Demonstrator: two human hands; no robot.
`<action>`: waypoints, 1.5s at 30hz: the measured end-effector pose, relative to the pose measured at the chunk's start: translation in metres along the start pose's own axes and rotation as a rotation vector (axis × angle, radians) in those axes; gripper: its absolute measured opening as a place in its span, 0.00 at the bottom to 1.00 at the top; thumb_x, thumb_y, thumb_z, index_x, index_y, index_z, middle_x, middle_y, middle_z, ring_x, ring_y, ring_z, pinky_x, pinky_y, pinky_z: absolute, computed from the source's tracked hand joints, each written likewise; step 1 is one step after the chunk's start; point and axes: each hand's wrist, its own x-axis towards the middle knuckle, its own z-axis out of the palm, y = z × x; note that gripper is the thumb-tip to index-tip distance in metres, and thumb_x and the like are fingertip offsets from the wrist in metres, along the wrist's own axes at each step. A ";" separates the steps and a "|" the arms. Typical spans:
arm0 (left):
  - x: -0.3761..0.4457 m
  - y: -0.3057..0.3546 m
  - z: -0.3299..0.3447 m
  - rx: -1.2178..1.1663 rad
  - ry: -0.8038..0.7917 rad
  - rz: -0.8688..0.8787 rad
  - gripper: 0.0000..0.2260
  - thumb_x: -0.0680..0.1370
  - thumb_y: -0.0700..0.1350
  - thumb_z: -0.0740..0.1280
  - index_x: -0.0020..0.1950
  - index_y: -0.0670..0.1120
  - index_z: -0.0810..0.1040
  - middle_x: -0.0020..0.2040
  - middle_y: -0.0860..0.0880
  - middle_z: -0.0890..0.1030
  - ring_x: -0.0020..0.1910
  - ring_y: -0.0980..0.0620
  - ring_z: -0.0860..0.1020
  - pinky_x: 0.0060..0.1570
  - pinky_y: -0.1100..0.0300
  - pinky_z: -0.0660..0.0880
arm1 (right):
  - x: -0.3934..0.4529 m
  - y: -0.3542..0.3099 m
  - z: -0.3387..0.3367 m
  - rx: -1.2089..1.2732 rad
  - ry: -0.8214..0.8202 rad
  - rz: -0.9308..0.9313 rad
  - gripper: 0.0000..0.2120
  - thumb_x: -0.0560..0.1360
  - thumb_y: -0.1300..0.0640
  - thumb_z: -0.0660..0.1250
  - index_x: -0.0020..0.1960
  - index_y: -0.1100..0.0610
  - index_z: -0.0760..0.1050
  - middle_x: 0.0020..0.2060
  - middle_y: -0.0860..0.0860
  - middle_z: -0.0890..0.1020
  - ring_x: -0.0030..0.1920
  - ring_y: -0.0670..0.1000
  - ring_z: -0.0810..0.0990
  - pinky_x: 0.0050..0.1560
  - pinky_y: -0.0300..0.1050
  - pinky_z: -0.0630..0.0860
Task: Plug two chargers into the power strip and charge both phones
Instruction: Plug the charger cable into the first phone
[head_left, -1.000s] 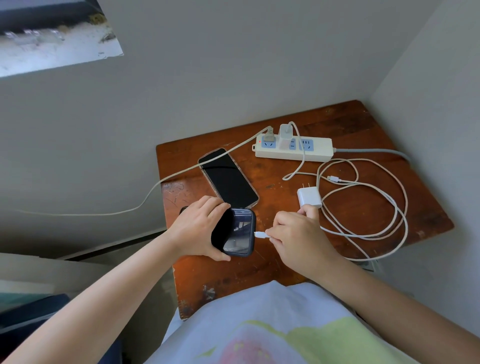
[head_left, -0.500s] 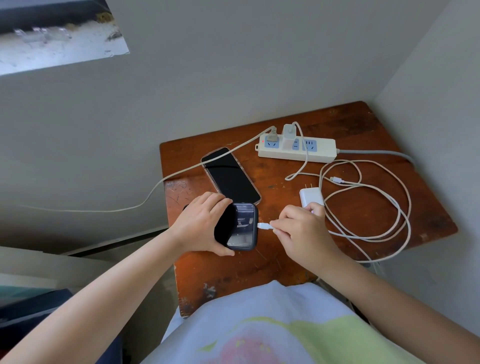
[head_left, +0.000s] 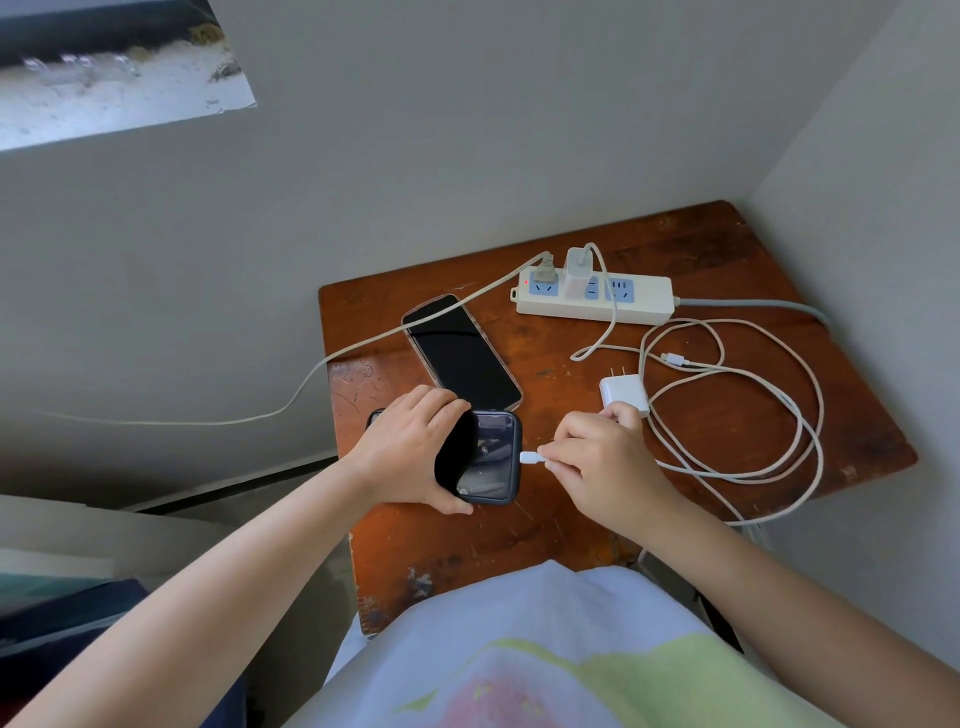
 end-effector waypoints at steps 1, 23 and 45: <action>0.000 0.000 0.000 0.006 -0.001 0.001 0.43 0.61 0.65 0.71 0.68 0.45 0.64 0.66 0.44 0.71 0.64 0.46 0.66 0.63 0.54 0.65 | 0.001 0.001 0.000 0.005 -0.005 -0.017 0.10 0.55 0.70 0.81 0.34 0.62 0.84 0.27 0.56 0.83 0.28 0.56 0.81 0.35 0.55 0.77; 0.004 0.000 -0.010 0.084 0.008 0.053 0.43 0.62 0.64 0.71 0.68 0.42 0.63 0.67 0.43 0.70 0.64 0.44 0.66 0.63 0.53 0.65 | -0.002 0.000 0.009 0.006 0.099 -0.014 0.11 0.55 0.72 0.80 0.35 0.65 0.83 0.28 0.59 0.84 0.29 0.56 0.82 0.42 0.58 0.79; 0.008 0.000 -0.004 0.100 -0.076 0.024 0.43 0.65 0.66 0.68 0.71 0.46 0.57 0.71 0.46 0.64 0.68 0.47 0.60 0.66 0.56 0.61 | -0.005 0.002 0.019 -0.089 0.148 0.025 0.09 0.55 0.70 0.80 0.31 0.62 0.83 0.25 0.56 0.83 0.27 0.52 0.82 0.49 0.66 0.74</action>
